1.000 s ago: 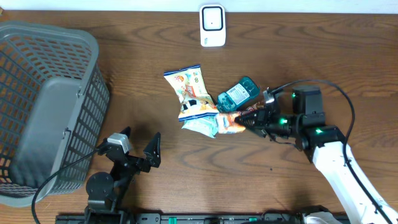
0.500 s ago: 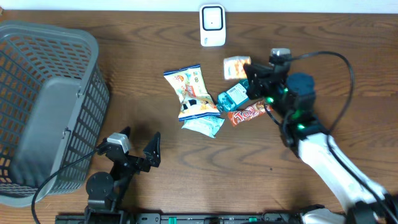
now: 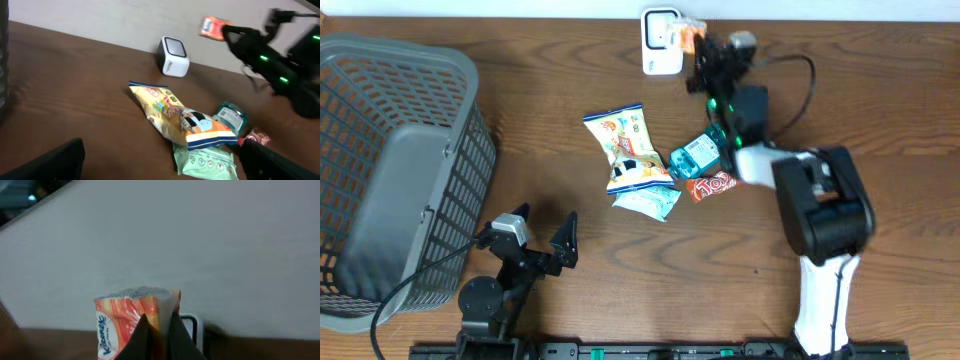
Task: Scan the item barcode
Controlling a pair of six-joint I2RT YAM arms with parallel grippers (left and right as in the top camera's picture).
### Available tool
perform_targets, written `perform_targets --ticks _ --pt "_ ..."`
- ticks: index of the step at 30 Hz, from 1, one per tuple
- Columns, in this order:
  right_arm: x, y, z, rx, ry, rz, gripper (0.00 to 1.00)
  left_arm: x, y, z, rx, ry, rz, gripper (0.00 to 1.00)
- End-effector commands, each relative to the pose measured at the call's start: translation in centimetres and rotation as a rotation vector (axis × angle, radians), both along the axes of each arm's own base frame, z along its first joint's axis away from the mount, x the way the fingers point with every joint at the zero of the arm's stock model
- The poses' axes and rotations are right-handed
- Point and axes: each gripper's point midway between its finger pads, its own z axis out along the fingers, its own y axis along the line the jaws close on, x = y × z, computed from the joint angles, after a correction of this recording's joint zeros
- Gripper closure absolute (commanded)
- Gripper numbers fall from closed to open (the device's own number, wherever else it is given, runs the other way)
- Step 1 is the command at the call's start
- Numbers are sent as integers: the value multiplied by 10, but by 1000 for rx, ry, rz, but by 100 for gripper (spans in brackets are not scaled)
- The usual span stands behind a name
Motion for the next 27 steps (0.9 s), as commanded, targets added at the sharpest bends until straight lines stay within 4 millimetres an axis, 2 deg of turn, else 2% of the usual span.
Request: perform_targets --ticks 1,4,7,8,10,14,19,24,27 --pt "47 22 7 18 -7 6 99 -1 -1 -15 1 37 -6 1" --pt "83 34 -6 -20 4 1 99 -1 -1 -15 1 37 -6 1" --pt "98 39 -15 -68 -15 -6 99 -1 -1 -15 1 37 -6 1" --pt "104 41 -26 -82 2 -6 99 -1 -1 -15 1 37 -6 1" --pt "108 43 -39 -92 31 -5 99 -1 -1 -15 1 37 -6 1" --pt "108 46 -52 -172 39 7 99 -1 -1 -15 1 37 -6 1" --pt "99 62 -44 -196 8 143 99 -1 -1 -15 1 37 -6 1" --pt "92 55 -17 -211 1 276 99 -1 -1 -15 1 37 -6 1" --pt "82 48 -1 -224 56 385 99 -1 -1 -15 1 37 -6 1"
